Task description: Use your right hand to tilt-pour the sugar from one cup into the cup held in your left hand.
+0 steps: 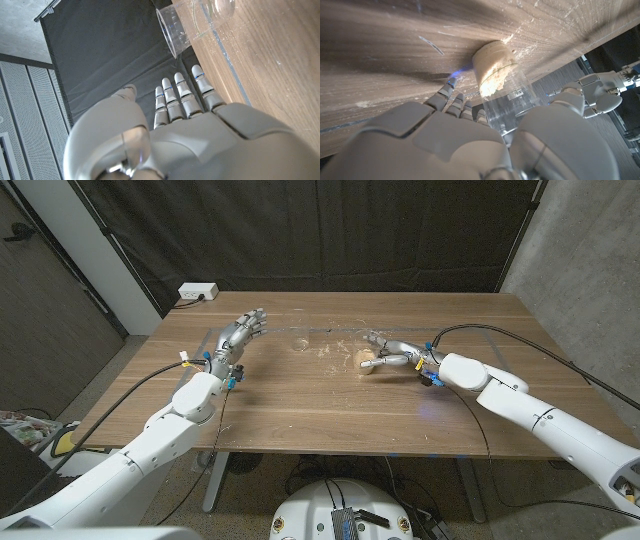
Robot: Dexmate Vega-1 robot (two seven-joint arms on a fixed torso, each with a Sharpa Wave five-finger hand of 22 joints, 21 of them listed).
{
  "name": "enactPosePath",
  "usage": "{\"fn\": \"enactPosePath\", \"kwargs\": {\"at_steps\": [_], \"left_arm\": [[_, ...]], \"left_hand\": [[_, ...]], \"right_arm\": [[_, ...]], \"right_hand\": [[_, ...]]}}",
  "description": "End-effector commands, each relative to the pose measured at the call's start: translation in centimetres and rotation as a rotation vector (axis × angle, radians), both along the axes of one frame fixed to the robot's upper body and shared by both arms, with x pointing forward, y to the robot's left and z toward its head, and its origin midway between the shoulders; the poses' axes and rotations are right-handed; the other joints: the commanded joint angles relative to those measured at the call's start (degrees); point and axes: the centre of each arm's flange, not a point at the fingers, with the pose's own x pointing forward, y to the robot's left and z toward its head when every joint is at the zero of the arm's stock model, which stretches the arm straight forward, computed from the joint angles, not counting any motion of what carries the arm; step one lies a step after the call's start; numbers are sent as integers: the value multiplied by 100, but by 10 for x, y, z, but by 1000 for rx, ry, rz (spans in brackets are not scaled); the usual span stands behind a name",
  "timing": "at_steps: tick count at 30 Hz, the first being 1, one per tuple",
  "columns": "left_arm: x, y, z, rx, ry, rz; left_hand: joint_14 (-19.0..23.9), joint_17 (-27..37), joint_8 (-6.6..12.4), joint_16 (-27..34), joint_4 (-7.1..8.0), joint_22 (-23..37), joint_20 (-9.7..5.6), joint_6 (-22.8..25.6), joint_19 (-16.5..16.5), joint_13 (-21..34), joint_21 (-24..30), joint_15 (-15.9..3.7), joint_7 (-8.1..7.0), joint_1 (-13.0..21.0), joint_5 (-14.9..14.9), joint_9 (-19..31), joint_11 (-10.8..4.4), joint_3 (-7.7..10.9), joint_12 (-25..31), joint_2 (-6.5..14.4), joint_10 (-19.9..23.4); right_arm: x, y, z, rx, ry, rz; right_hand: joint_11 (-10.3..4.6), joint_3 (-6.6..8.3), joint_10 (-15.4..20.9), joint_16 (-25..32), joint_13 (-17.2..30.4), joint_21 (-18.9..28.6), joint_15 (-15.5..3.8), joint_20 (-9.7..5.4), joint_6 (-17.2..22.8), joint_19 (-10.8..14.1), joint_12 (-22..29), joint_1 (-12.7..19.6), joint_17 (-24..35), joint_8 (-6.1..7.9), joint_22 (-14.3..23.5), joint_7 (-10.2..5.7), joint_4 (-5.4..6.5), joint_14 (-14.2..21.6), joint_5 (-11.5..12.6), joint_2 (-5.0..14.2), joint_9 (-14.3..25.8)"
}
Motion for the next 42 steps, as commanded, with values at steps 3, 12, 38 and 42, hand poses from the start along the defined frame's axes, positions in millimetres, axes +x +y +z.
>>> {"fn": "enactPosePath", "kwargs": {"at_steps": [3, 12, 38, 42], "left_arm": [[8, 13, 1, 3, 5, -11], [10, 22, 4, 7, 1, -9], [25, 26, 8, 10, 14, -28], [28, 25, 8, 11, 17, -32]], "left_hand": [[57, -4, 25, 19, 0, 27, 27, 36, -2, 15, -18, -271, -33, -13, 15, -6, 28, 48, 11, -28, 47], [60, -3, 25, 19, -5, 28, 34, 46, -7, 19, -31, -273, -22, -18, 14, -8, 35, 61, 9, -33, 55], [88, 10, 26, 34, -13, 31, 15, 71, -28, 30, -69, -272, -16, -34, 14, -13, 12, 102, 2, -32, 70], [111, 17, 26, 46, -12, 32, 13, 73, -35, 31, -76, -274, -9, -38, 14, -15, 30, 110, 1, -28, 73]], "right_arm": [[7, 17, -13, 115, -25, 3], [14, 23, -21, 183, -40, -3], [15, 31, -55, 489, -90, 35], [16, 32, -59, 527, -102, 45]], "right_hand": [[32, -18, -6, 27, 22, -17, 25, 77, -354, 13, 32, 23, 21, 37, 21, 50, 31, 19, 28, 113, 14], [21, 6, 12, 42, 35, -21, 62, 129, -315, 15, 52, 42, 34, 57, 26, 44, 53, 56, 36, 212, 21], [-293, 177, 451, 475, 470, 182, -313, -3, 126, 381, 524, 293, 440, 373, 194, -249, 110, 865, -32, 868, 205], [-414, 263, 557, 720, 749, 286, -444, -139, 199, 526, 774, 440, 718, 479, 281, -314, 81, 1165, -77, 1105, 313]]}}
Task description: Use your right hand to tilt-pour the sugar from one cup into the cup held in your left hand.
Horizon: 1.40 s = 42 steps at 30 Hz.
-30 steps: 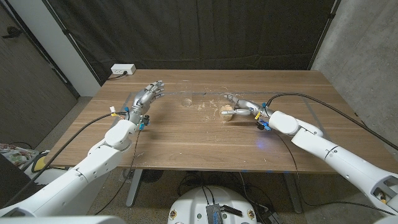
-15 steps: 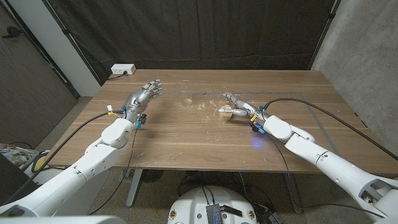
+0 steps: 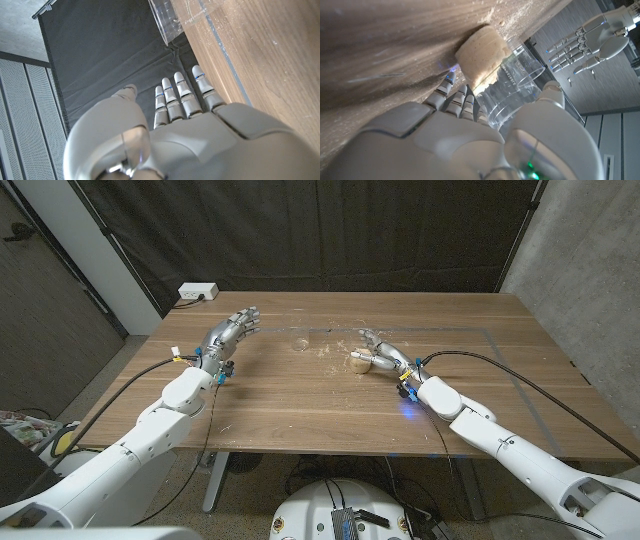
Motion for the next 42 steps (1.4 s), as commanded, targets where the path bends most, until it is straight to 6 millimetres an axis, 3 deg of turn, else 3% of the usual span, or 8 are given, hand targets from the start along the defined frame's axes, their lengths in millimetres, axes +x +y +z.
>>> {"fn": "enactPosePath", "kwargs": {"at_steps": [1, 4, 8, 19, 24, 42], "left_arm": [[8, -3, 0, 3, 11, -12], [9, -4, 0, 3, 11, -13], [10, -5, 1, 5, 13, -15], [14, -8, 3, 10, 14, -19], [16, -9, 3, 21, 11, -19], [12, -4, -3, 57, -2, 29]], "left_hand": [[59, 19, 27, 47, 6, 33, -19, 55, -3, 33, -33, -268, 20, -26, 14, 13, 6, 48, 0, -13, 48], [61, 26, 29, 51, 8, 34, -20, 64, -9, 34, -38, -252, 18, -29, 14, 12, 17, 53, -2, -7, 46], [81, 39, 27, 65, 11, 35, -19, 64, -12, 36, -43, -242, 16, -35, 14, 10, -5, 61, 3, -2, 65], [85, 79, 30, 86, 16, 39, -32, 83, -45, 40, -67, -247, 19, -49, 15, 3, -9, 82, 0, 11, 73], [74, 100, 26, 91, 14, 40, -39, 78, -63, 42, -80, -253, 2, -54, 14, 0, -7, 91, 2, 8, 84], [46, 148, 33, 96, -59, 45, -30, 113, -87, 48, -110, -290, -27, -13, 10, -15, -70, 123, -3, -78, 94]], "right_arm": [[2, 1, -16, 136, -32, 12], [3, 1, -20, 159, -41, 13], [3, 1, -23, 177, -52, 16], [4, 4, -32, 223, -75, 26], [2, 4, -30, 225, -77, 28], [-26, 2, 29, 96, -6, 9]], "right_hand": [[-86, 73, 106, 242, 273, 110, -451, -123, 76, 177, 242, 126, 278, 116, 93, -82, -40, 269, -54, 194, 114], [-131, 87, 168, 413, 496, 210, -528, -179, 140, 333, 437, 228, 508, 197, 164, -122, -91, 366, -100, 244, 196], [-168, 103, 184, 642, 801, 342, -615, -375, 231, 499, 674, 368, 826, 315, 274, -149, -155, 462, -157, 293, 313], [-304, 106, 183, 1275, 1621, 630, -752, -613, 436, 726, 1270, 637, 1717, 648, 577, -189, -237, 609, -285, 338, 653], [-308, 103, 165, 1462, 1883, 707, -772, -640, 521, 744, 1447, 721, 2011, 768, 677, -210, -253, 578, -313, 333, 767], [-175, 41, 247, 1853, 2352, 877, -791, -633, 596, 815, 1805, 809, 2578, 974, 863, -165, -247, 564, -381, 250, 991]]}}
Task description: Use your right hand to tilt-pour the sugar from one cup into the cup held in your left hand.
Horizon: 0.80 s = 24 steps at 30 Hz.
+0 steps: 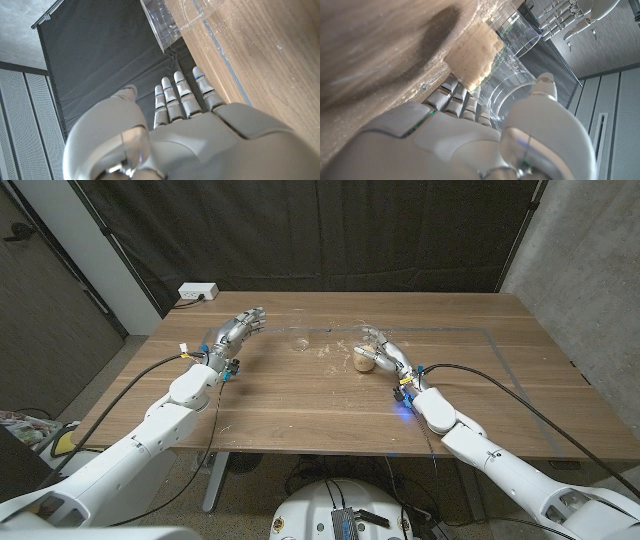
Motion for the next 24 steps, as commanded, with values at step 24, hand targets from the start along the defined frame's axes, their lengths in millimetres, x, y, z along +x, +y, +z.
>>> {"fn": "enactPosePath", "kwargs": {"at_steps": [24], "left_arm": [[-7, -8, -5, 70, 4, 60]], "left_hand": [[-2, 62, 31, 37, -129, 21, 8, 36, -25, 27, -36, -295, -30, 85, 7, 0, -52, 57, -12, -141, 35]], "right_arm": [[-27, -42, 82, 91, 32, 12]], "right_hand": [[148, -32, 397, 402, 368, 276, -908, -227, 274, 260, 422, 290, 475, 288, 173, 74, -27, 256, -114, -63, 245]]}}
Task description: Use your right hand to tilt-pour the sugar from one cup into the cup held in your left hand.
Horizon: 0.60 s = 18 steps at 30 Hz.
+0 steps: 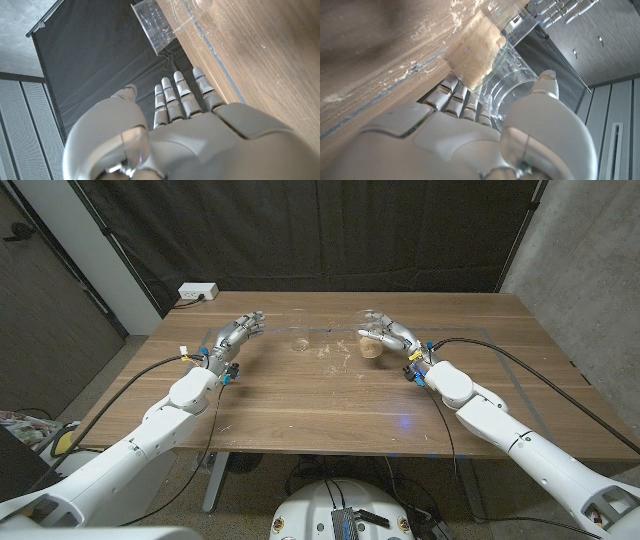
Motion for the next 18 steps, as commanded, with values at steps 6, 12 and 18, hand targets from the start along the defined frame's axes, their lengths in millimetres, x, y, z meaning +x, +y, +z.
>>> {"fn": "enactPosePath", "kwargs": {"at_steps": [6, 12, 18], "left_arm": [[-5, -12, 3, 42, -11, 20], [-7, -15, 5, 60, -13, 29], [-7, -18, 8, 81, -24, 37]], "left_hand": [[6, 23, 29, 42, -48, 23, -5, 34, -24, 30, -40, -317, -44, 16, 6, -4, -46, 12, -8, -58, 27], [13, 44, 24, 50, -64, 26, 2, 27, -28, 34, -51, -327, -62, 19, 5, -8, -47, 19, -14, -76, 21], [4, 57, 25, 49, -72, 27, 0, 31, -31, 36, -58, -329, -60, 17, 5, -10, -50, 22, -17, -86, 20]], "right_arm": [[-2, -35, 22, 198, -50, 36], [-2, -39, 31, 227, -8, 34], [-11, -47, 45, 234, 21, 32]], "right_hand": [[-6, -25, 273, 17, 90, 89, -949, -237, 201, 98, 146, 78, -11, 138, 16, 26, -29, 258, -71, -14, 81], [29, -23, 367, -5, 123, 132, -953, -247, 317, 157, 196, 104, -42, 206, 19, 67, -26, 379, -103, -15, 114], [57, 2, 439, -27, 154, 166, -946, -263, 378, 190, 231, 150, -69, 250, 22, 92, -24, 482, -140, 23, 146]]}}
